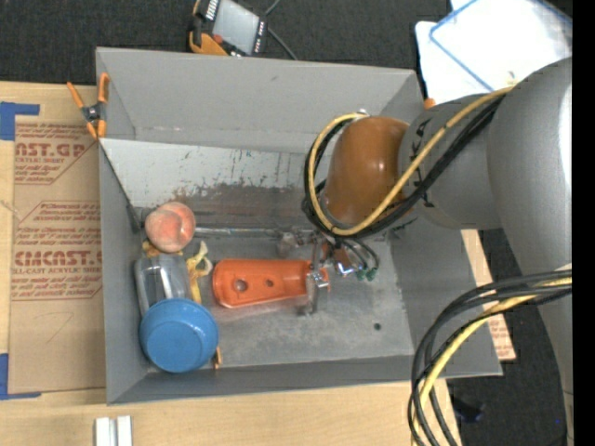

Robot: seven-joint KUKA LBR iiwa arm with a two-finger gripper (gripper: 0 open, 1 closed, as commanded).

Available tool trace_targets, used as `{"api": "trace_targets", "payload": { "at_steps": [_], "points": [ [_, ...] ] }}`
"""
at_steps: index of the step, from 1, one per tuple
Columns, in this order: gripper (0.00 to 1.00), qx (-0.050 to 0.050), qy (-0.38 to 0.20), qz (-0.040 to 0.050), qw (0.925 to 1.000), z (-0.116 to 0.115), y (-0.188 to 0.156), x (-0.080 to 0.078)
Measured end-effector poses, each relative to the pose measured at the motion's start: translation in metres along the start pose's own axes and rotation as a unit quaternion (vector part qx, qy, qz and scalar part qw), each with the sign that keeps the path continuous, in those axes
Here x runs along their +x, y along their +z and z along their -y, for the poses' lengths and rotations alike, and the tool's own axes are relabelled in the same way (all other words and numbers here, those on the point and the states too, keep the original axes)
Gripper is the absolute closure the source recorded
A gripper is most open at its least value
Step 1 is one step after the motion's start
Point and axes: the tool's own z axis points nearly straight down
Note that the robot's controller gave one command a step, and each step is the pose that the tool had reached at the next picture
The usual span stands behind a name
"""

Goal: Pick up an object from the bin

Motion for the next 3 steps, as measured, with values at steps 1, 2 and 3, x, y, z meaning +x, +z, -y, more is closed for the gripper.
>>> {"api": "trace_targets", "payload": {
  "at_steps": [1,2,3],
  "points": [
    [0.0,0.004,-0.034,0.0076,0.9994,-0.035,0.001,0.003],
    [1.0,0.002,-0.007,0.003,1.0,-0.007,0.001,0.001],
    [1.0,0.002,-0.007,0.003,1.0,-0.007,0.001,0.001]
  ]
}}
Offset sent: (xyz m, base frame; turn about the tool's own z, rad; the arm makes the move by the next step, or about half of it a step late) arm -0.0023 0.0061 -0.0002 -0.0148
